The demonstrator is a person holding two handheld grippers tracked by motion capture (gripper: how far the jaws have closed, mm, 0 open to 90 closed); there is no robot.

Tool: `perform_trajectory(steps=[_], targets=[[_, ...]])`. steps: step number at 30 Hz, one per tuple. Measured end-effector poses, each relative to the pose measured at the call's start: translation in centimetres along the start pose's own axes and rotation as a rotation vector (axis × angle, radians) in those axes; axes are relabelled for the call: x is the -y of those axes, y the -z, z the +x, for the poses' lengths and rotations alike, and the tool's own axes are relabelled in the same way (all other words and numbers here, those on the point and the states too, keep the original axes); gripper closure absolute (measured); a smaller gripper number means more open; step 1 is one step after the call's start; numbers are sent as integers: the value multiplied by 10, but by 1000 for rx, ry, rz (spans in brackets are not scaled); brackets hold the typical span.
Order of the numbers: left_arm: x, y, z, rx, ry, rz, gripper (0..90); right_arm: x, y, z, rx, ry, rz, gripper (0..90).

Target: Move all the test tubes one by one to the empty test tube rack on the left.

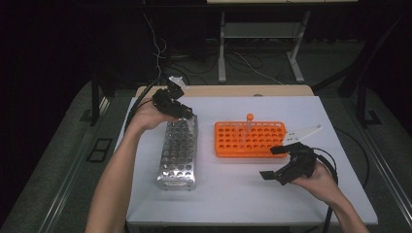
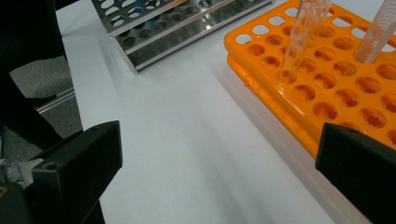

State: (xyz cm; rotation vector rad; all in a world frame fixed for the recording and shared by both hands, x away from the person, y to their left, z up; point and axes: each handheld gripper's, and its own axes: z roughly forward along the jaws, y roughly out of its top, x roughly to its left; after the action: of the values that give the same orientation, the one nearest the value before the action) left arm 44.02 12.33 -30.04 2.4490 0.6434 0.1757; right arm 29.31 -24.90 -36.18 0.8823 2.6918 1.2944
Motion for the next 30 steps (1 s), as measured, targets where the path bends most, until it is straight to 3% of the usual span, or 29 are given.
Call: perform_trajectory(steps=[9, 13, 22, 30], targets=[[2, -10, 0, 21, 20, 16, 679, 2, 1, -3, 1, -9, -5, 1], [1, -7, -1, 28, 38, 10, 626, 2, 1, -4, 1, -11, -4, 2], [3, 11, -11, 38, 50, -30, 504, 0, 2, -7, 4, -24, -7, 2], [6, 30, -29, 37, 58, -90, 356, -10, 6, -13, 6, -24, -8, 2]])
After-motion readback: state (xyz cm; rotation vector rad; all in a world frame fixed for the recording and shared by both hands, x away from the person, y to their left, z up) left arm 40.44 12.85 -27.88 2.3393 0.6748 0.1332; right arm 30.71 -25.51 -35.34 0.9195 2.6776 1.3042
